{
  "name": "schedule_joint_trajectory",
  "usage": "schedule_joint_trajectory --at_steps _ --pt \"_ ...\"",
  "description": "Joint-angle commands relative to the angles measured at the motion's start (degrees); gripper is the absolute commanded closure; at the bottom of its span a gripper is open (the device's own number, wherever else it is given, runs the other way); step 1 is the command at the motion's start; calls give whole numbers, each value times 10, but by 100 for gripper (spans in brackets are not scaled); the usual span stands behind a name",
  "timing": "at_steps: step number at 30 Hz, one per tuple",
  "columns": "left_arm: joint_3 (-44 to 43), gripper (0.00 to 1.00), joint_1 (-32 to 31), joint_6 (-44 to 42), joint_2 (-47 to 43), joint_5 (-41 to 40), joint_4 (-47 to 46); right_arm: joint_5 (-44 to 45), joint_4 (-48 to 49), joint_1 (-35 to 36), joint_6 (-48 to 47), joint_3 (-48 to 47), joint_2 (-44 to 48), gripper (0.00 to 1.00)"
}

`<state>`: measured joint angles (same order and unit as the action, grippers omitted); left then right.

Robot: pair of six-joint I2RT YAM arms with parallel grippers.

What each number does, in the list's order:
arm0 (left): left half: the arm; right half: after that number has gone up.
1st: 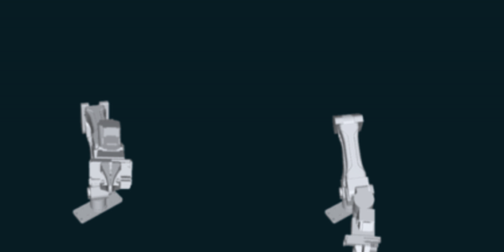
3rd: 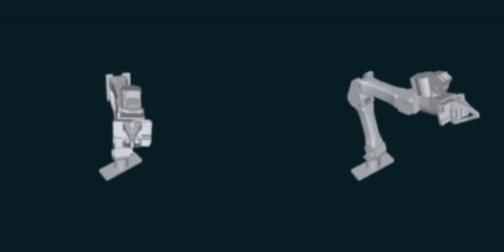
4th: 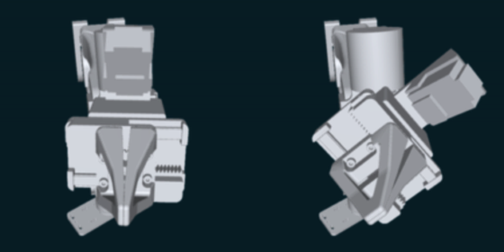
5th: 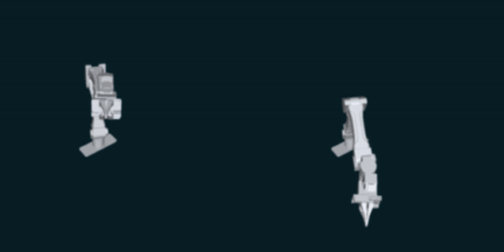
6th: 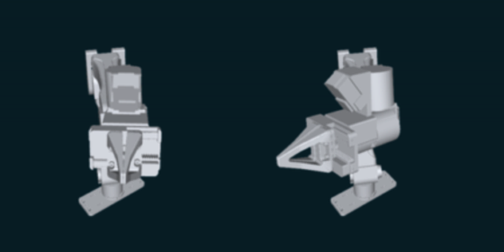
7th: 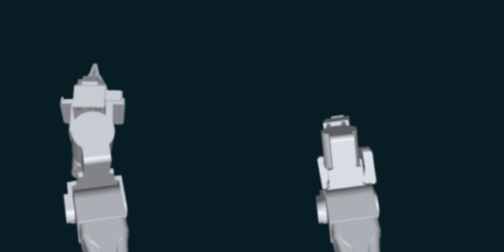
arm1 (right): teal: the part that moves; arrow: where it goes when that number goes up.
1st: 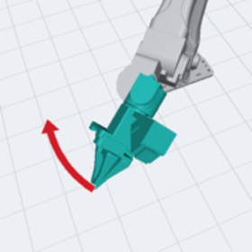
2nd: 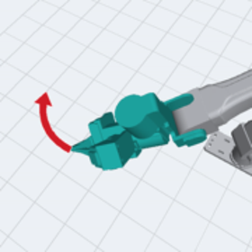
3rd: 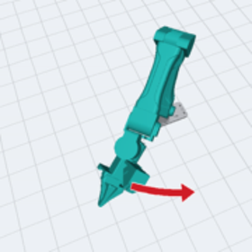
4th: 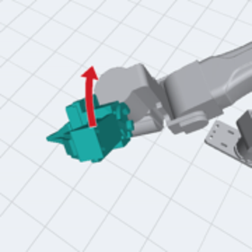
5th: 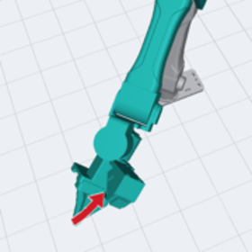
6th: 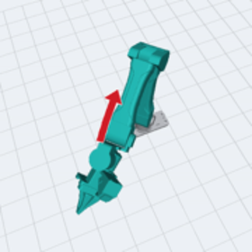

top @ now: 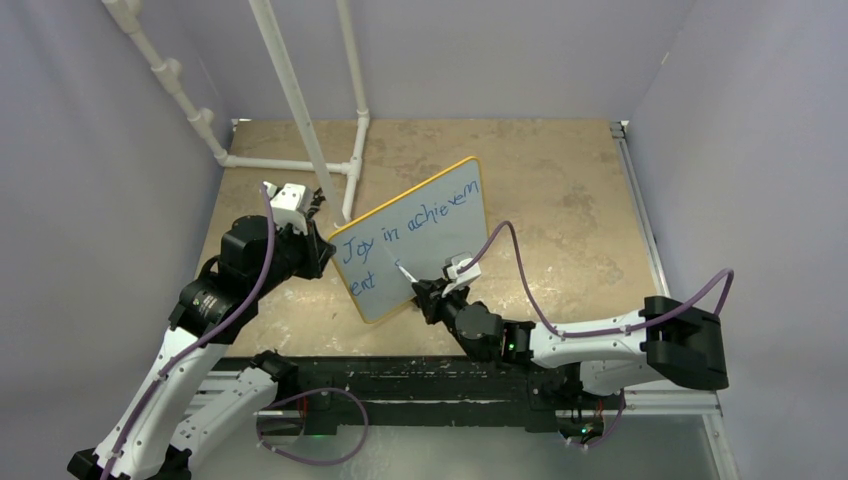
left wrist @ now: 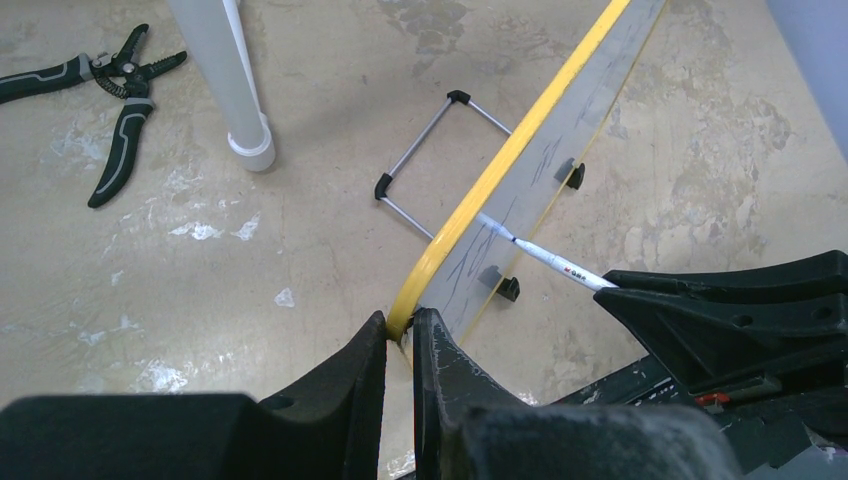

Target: Write a sentence on the whiteboard

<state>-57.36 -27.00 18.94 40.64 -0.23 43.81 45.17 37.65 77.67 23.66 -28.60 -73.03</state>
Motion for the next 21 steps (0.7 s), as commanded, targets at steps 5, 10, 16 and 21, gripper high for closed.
schedule_joint_trajectory --at_steps 5,10,16,21 --pt "-12 100 1 9 -2 6 0 38 -48 0 33 3 19 100" --pt "-14 100 1 10 -3 6 1 36 -45 -1 28 0 7 100" --pt "-14 100 1 11 -4 6 2 12 -27 2 16 0 -1 100" --pt "-14 100 1 10 -4 5 3 1 -8 13 -3 2 5 100"
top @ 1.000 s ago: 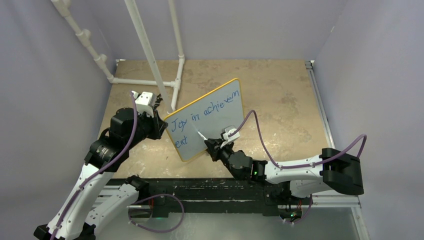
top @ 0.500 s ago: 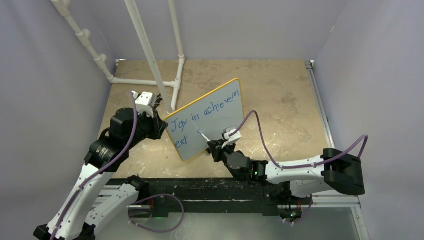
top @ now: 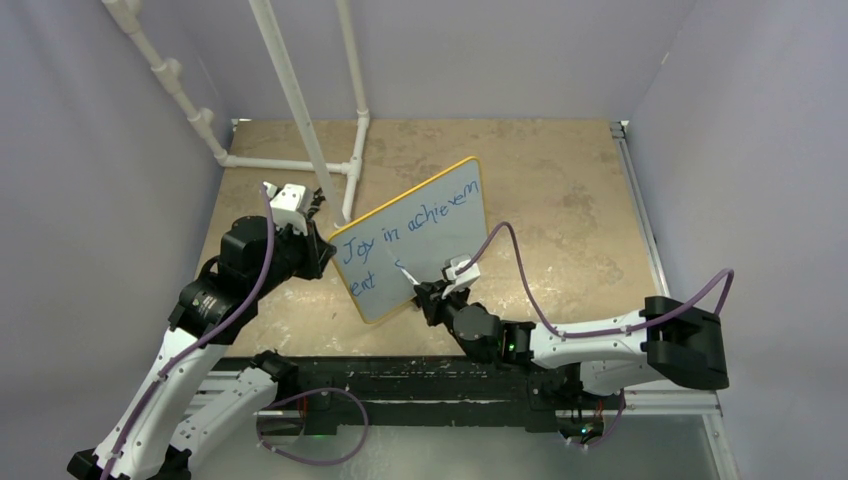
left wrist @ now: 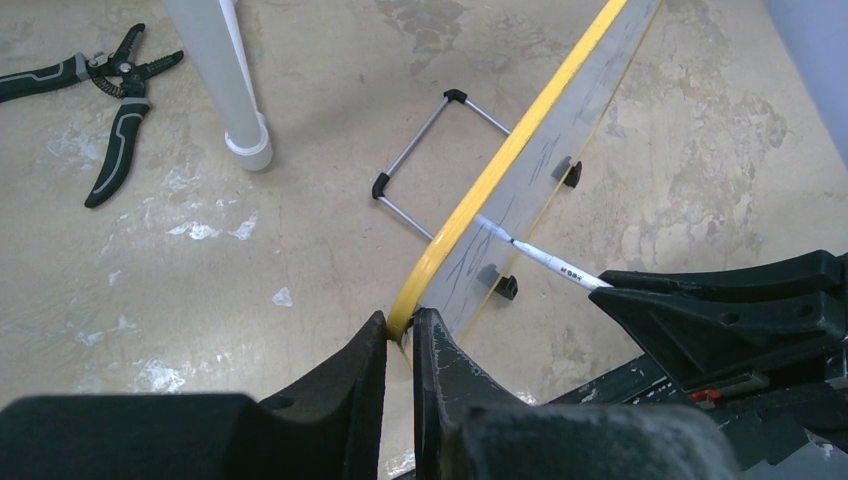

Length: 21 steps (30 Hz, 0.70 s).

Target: Write a sentence on the whiteboard

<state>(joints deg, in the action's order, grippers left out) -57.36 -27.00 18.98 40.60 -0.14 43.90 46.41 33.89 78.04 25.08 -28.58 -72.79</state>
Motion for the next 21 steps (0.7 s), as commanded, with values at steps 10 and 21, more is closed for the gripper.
schedule_joint_trajectory --at_steps 10,21 --pt "-14 100 1 10 -2 5 2 -3 51 11 -33 19 57 100" --pt "-14 100 2 11 -1 -1 2 15 63 -7 -69 -4 30 100"
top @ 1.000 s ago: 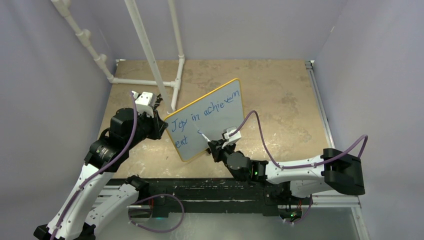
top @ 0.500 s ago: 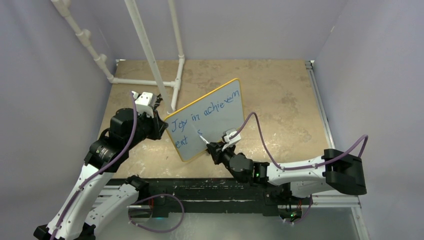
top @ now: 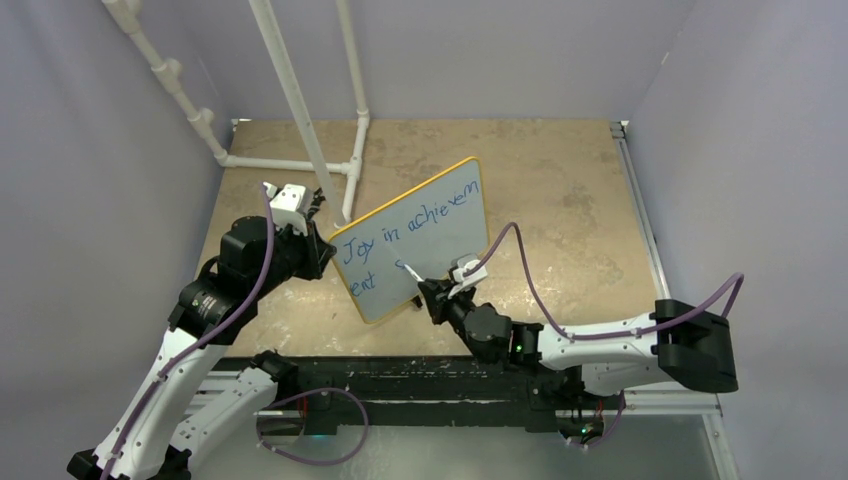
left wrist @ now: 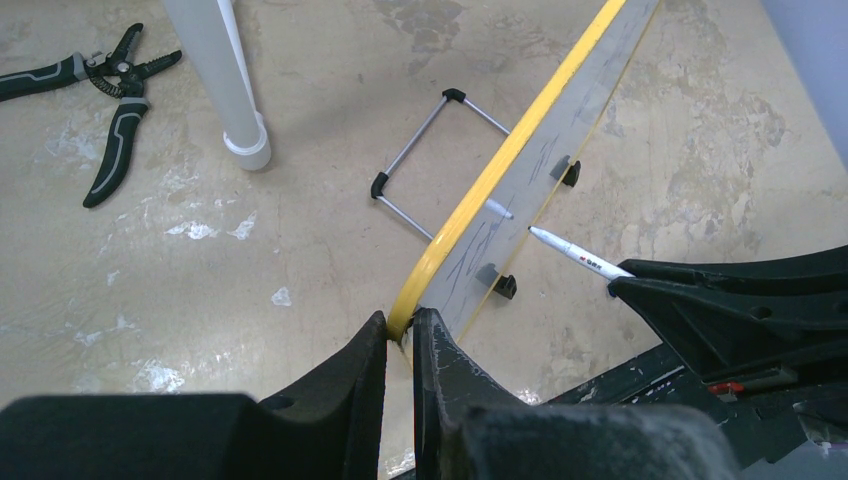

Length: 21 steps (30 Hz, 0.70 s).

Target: Write a sentence on the whiteboard

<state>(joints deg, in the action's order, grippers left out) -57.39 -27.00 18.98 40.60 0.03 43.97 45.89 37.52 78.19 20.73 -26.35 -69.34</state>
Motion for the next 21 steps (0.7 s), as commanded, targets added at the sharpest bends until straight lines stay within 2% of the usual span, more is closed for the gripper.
schedule_joint_trajectory --at_steps 1,13,21 --pt "-13 100 1 11 -1 -3 1 20 29 -10 -26 -27 -4 100" --pt "-14 100 1 10 0 -3 0 6 39 -20 -39 -36 -17 100" --pt "-14 100 1 9 0 -3 0 21 -9 -19 12 -30 -21 100"
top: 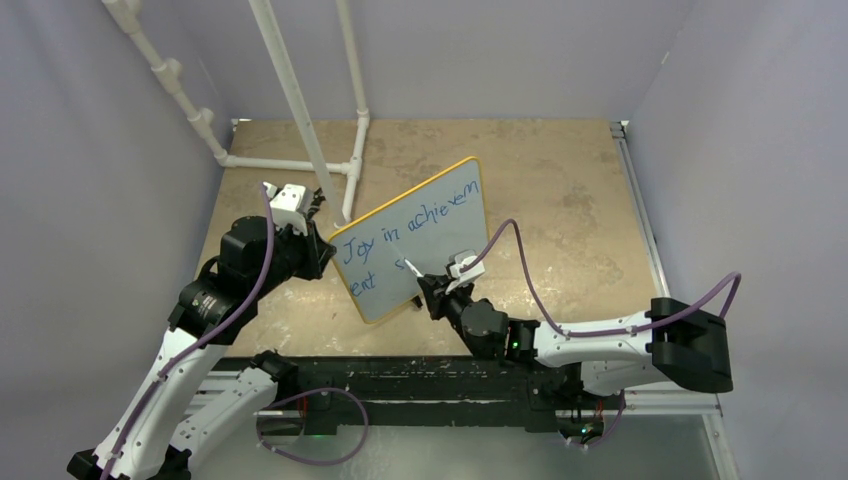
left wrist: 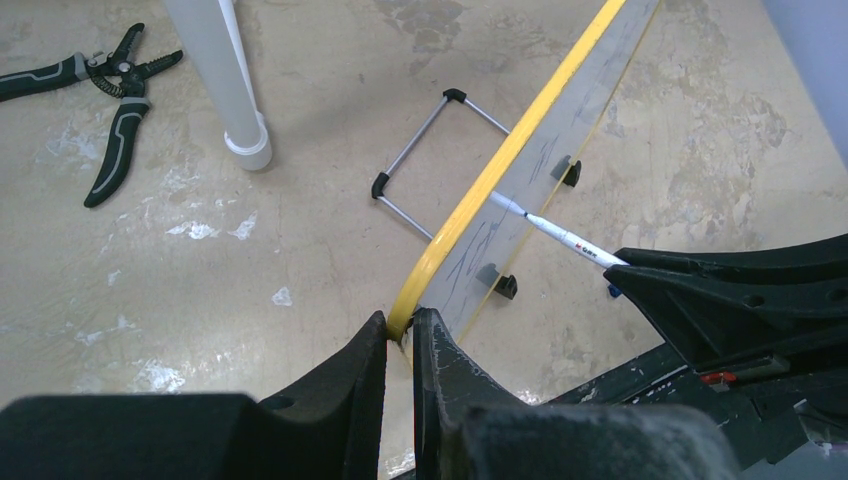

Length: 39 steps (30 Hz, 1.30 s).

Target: Write a sentence on the whiteboard

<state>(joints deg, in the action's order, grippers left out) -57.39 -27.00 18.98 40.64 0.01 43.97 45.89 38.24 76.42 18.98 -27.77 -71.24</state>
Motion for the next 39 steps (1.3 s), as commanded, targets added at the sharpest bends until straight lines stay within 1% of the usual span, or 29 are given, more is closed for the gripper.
schedule_joint_trajectory --at_steps 1,8,17,27,39 --pt "-14 100 1 9 0 -3 -1 21 -23 -2 35 -14 -4 100" --pt "-14 100 1 9 0 -3 0 13 -30 -1 55 -6 -7 100" --pt "-14 100 1 10 2 -3 -2 22 23 -1 -3 -27 -8 100" --pt "-12 100 1 10 2 -3 -2 36 44 -2 -42 -34 4 100" --pt "-15 100 1 10 -1 -3 1 50 -8 -5 8 -27 -14 100"
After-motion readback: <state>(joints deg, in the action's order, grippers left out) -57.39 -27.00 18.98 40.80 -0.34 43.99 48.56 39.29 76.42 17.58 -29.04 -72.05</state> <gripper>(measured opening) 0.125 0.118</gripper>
